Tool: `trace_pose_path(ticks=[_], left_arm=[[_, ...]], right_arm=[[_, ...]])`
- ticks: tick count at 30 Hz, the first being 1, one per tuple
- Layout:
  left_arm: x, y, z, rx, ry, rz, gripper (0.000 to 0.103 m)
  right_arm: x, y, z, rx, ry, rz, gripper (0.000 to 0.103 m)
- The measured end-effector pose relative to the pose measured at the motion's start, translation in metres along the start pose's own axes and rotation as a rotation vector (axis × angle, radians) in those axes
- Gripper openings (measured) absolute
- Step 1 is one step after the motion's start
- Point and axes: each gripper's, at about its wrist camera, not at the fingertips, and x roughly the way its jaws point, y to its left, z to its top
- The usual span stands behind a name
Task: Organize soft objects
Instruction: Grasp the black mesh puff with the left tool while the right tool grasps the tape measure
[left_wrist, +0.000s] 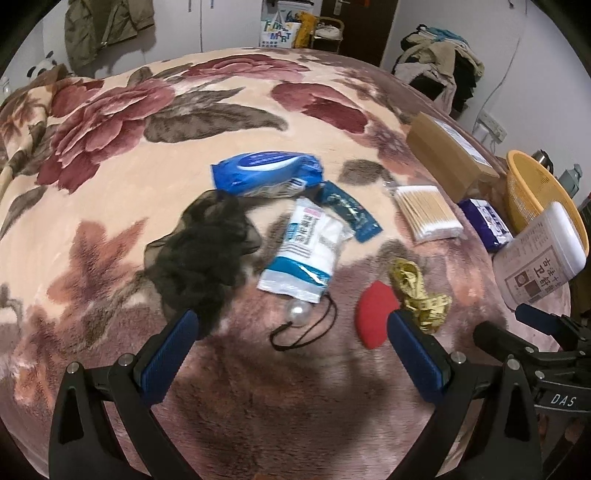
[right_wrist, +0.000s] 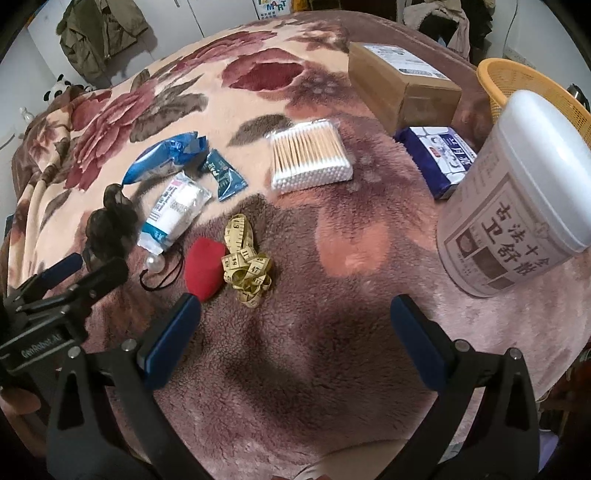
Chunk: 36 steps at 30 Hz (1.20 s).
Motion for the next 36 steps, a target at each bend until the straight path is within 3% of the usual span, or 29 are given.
trace_pose_path(ticks=[17,18,20,22,25,32,36], left_arm=[[0.018,0.068,-0.014,-0.135,0.068,0.001,0.102],[0.018,0.069,-0.015,-0.134,0.069,0.001,0.102],[0.017,0.07,-0.017,-0.13,0.074,0.003,0.102],[0.018,0.069,-0.018,-0.127,0.081,-0.006,0.102],[0.019,0.064,-0.017,-0.131,0.088,-0.024,0.102],[0.034,0.031,-0.002,-0.097,0.104,-0.09,0.1],[0.049,0.014,0.015,-0.066,0.124,-0.082,0.089]], right_arm=[[0.031,0.022,0.025,-0.038,0.043,0.009,0.101],[0.035,0.025,0.026,-0.051,0.047,0.005,0.099],[0.046,0.035,0.027,-0.095,0.069,-0.019,0.072],[0.056,0.041,0.027,-0.118,0.095,-0.035,0.063],[0.069,0.045,0.026,-0.148,0.13,-0.039,0.034],[0.054,0.035,0.026,-0.114,0.084,-0.007,0.032],[0.048,0.028,0.028,-0.099,0.077,0.005,0.032]])
